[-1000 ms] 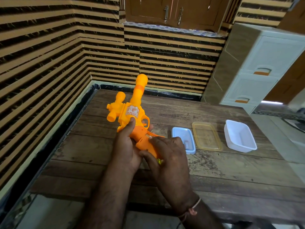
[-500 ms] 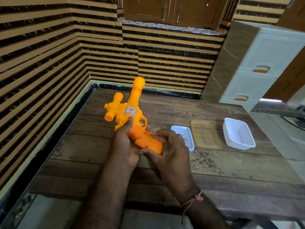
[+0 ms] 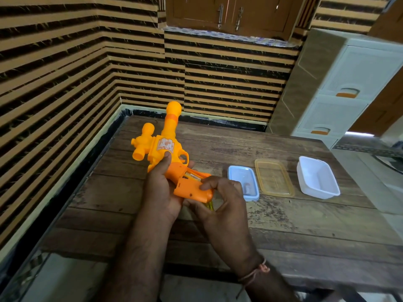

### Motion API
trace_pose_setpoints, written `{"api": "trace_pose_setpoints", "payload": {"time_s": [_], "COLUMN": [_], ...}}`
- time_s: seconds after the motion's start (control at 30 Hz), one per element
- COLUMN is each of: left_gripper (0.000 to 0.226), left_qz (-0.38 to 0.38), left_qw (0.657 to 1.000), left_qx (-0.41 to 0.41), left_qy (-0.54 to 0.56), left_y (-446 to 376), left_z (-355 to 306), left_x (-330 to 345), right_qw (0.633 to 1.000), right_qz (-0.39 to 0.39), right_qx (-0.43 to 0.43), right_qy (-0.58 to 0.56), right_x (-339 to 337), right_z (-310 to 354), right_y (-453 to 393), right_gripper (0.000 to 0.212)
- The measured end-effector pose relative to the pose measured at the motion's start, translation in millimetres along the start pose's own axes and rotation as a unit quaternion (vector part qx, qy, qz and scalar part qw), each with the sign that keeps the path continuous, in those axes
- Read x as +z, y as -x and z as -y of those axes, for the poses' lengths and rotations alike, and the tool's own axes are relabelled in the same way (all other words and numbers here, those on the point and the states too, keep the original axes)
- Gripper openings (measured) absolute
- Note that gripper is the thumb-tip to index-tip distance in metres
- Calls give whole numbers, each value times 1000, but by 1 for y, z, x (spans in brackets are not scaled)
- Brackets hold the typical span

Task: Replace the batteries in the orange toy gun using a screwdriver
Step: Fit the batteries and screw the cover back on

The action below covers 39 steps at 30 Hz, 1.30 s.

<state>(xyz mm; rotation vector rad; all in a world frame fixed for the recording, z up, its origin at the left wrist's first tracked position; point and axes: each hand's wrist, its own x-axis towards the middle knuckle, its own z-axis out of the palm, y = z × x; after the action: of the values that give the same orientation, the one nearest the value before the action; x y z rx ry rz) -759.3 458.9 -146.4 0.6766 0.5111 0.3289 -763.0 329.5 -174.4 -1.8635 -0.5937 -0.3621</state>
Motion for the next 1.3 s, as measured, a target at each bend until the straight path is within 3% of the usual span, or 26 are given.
{"api": "trace_pose_setpoints", "payload": {"time_s": [0.3, 0.8, 0.97, 1.3], "left_gripper": [46, 36, 43, 39], "left_qz": [6, 27, 22, 31], "left_qw": [1000, 1000, 1000, 999], "left_qx": [8, 6, 7, 5], "left_qy": [-1, -11, -12, -7], "left_y": [3, 5, 4, 4], "left_z": [1, 2, 4, 4], "left_x": [2, 3, 3, -1], "right_qw": [993, 987, 985, 972], "right_qz": [34, 67, 68, 140], "right_qx": [-51, -45, -29, -45], "right_qy": [103, 137, 155, 185], "right_x": [3, 0, -1, -10], "right_z": [-2, 1, 3, 6], "right_y": [1, 3, 1, -6], "right_gripper": [33, 28, 29, 35]}}
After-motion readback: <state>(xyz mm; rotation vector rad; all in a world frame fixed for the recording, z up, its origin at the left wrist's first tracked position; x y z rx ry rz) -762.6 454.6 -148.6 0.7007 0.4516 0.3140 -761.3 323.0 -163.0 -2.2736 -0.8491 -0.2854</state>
